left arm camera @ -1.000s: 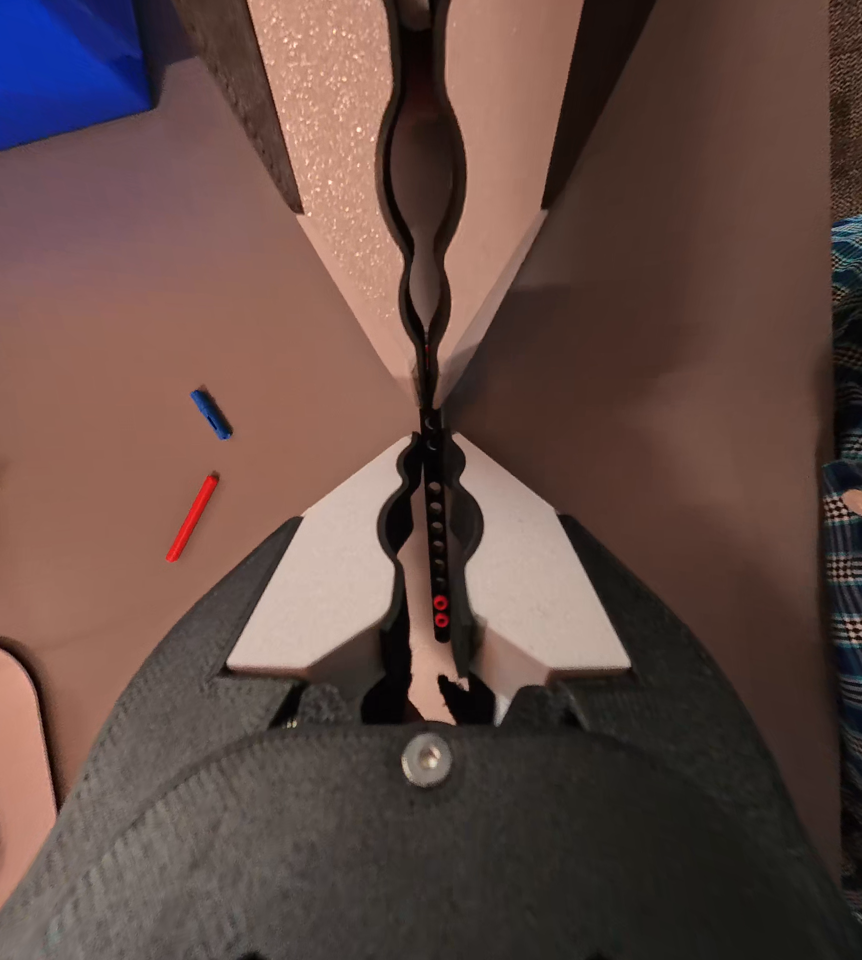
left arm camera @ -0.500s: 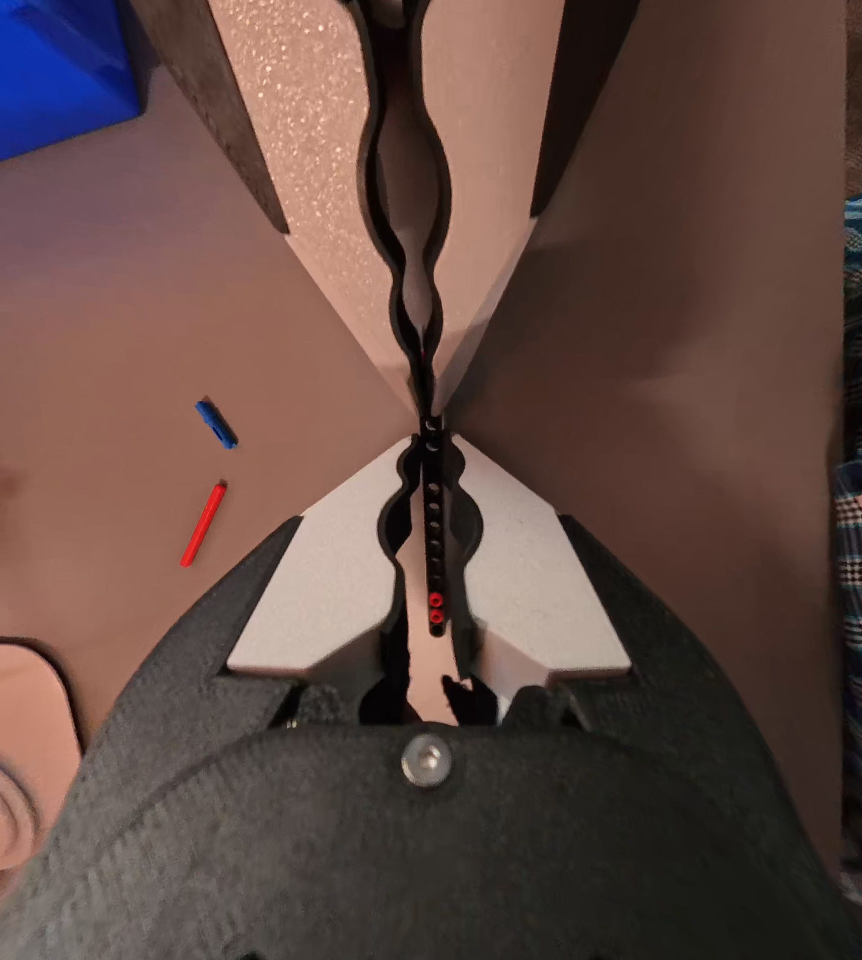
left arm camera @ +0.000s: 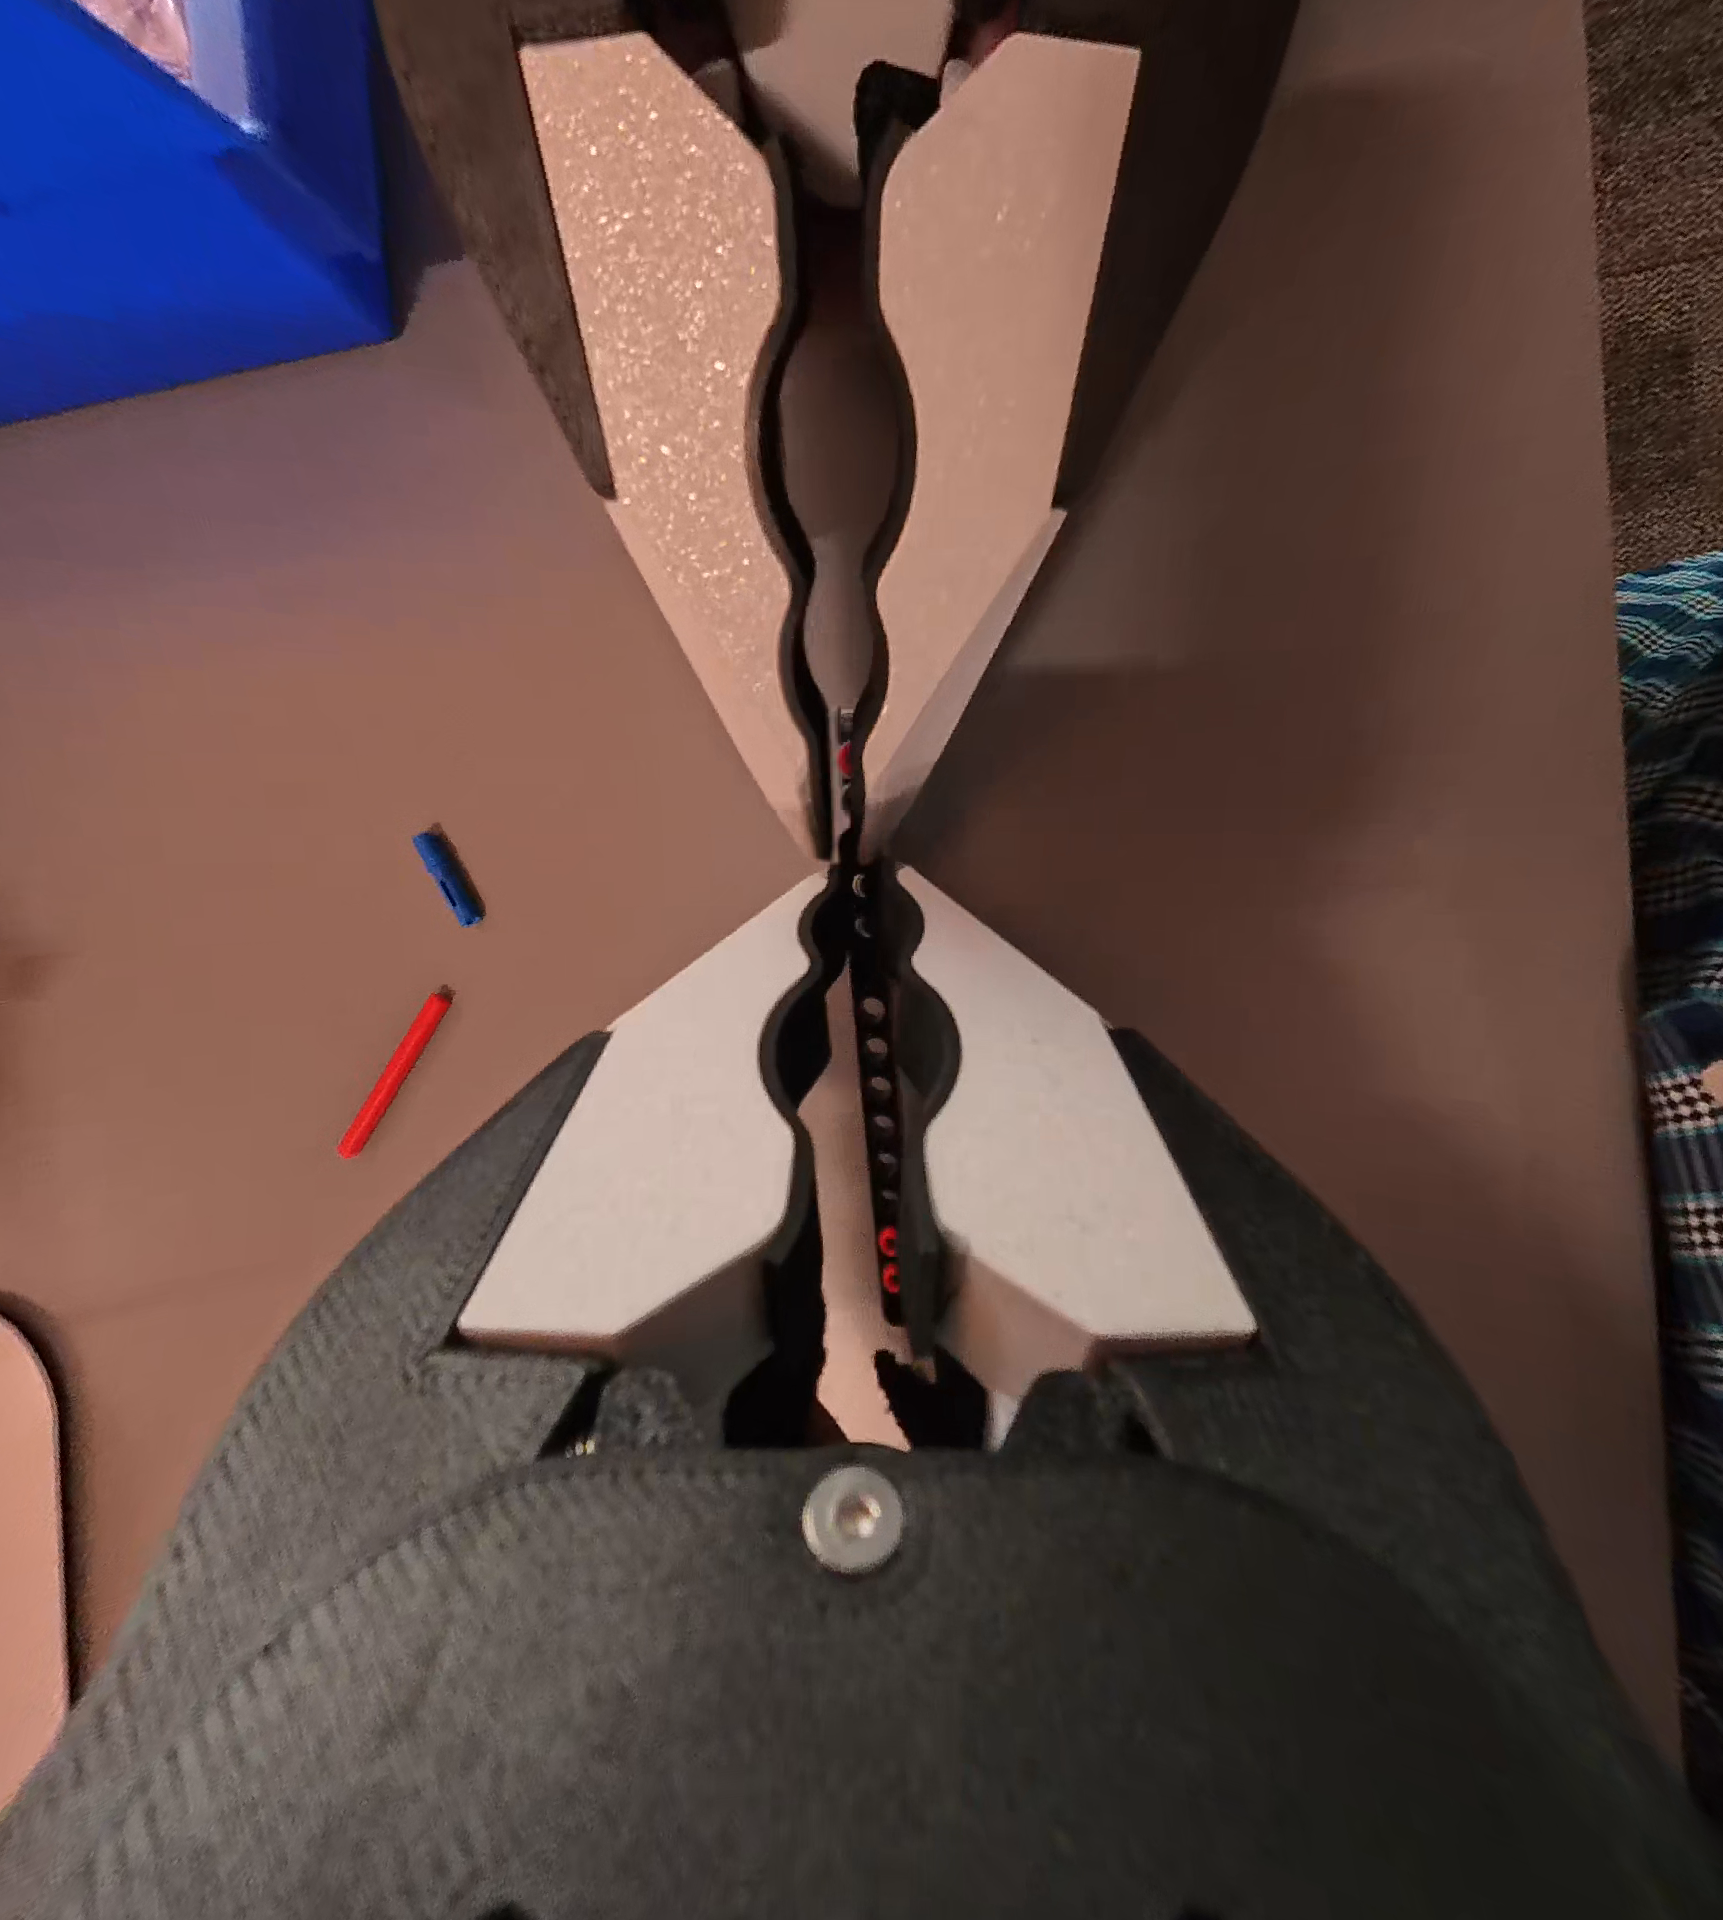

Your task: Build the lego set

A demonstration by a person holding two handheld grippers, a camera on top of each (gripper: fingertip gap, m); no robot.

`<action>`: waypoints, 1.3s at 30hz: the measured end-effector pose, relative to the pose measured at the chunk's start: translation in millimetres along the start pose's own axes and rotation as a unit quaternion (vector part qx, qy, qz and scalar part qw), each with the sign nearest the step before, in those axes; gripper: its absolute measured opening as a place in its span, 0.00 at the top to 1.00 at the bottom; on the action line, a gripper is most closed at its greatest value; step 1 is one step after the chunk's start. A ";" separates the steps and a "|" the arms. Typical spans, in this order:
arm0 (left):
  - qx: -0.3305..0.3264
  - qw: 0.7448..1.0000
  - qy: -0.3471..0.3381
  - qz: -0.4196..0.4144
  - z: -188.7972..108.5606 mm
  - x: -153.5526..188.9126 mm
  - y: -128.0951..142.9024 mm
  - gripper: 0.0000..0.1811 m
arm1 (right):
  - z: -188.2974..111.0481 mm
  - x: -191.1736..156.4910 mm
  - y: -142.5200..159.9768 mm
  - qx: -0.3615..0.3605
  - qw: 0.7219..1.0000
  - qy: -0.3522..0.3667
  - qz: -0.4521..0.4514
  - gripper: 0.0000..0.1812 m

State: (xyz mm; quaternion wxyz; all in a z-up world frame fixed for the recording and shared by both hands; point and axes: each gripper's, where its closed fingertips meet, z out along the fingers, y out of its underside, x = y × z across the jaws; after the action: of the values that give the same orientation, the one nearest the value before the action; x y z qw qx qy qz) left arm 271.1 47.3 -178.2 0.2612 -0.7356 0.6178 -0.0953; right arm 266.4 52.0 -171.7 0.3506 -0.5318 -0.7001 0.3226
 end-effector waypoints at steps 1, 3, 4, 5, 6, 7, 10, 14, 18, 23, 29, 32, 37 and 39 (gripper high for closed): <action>-0.002 1.000 -0.001 0.002 0.1 -0.1 0.0 0.98 | -0.6 0.7 0.5 0.000 1.000 0.002 0.000 0.98; -0.005 1.000 -0.001 0.003 0.5 -0.2 -0.2 0.98 | -1.9 -1.4 1.1 -0.002 1.000 -0.004 -0.003 0.96; -0.007 1.000 -0.001 0.004 0.5 -0.5 -0.2 0.98 | -1.8 -2.3 3.5 -0.010 1.000 -0.006 -0.004 0.94; -0.008 1.000 -0.001 0.005 0.6 -0.6 -0.2 0.98 | -1.7 -3.3 4.9 -0.012 1.000 -0.008 -0.004 0.95; -0.008 1.000 0.000 0.004 0.7 -0.7 -0.2 0.98 | -1.6 -3.6 5.4 -0.011 1.000 -0.009 -0.003 0.96; -0.008 1.000 0.002 0.003 0.7 -0.8 -0.1 0.98 | -1.5 -3.3 5.4 -0.012 1.000 -0.008 -0.004 0.97; -0.010 1.000 0.003 0.003 0.9 -0.8 -0.3 0.98 | -0.6 -2.1 4.8 -0.016 1.000 -0.002 -0.010 0.98; -0.016 1.000 0.002 0.008 1.0 -0.9 -0.1 0.98 | -0.3 -1.8 5.8 -0.023 1.000 -0.002 -0.018 0.99; -0.020 1.000 -0.001 0.013 1.2 -1.0 -0.1 0.98 | -0.1 -1.6 6.9 -0.031 0.999 0.007 -0.033 0.99; -0.028 0.999 -0.002 0.022 1.5 -1.3 -0.1 0.98 | 0.5 -1.0 7.9 -0.043 0.998 0.012 -0.045 0.99; -0.045 0.998 -0.002 0.035 2.5 -1.8 -0.3 0.98 | 1.5 -0.5 9.8 -0.057 0.997 0.011 -0.054 0.99; -0.050 0.998 0.000 0.038 2.9 -1.8 -0.5 0.98 | 2.1 -0.3 10.1 -0.055 0.997 0.010 -0.052 0.99; -0.049 0.998 0.009 0.039 3.7 -1.4 -0.9 0.98 | 3.2 -0.4 10.4 -0.039 0.999 0.002 -0.031 0.99; -0.050 0.998 0.013 0.040 3.6 -1.3 -0.5 0.98 | 3.7 -0.8 11.6 -0.041 0.999 0.002 -0.032 1.00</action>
State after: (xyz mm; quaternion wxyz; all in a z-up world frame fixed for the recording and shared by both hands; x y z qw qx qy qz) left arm 273.0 49.6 -180.8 0.2191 -0.7212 0.6541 -0.0634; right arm 269.6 53.6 -183.4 0.3403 -0.5235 -0.7289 0.2807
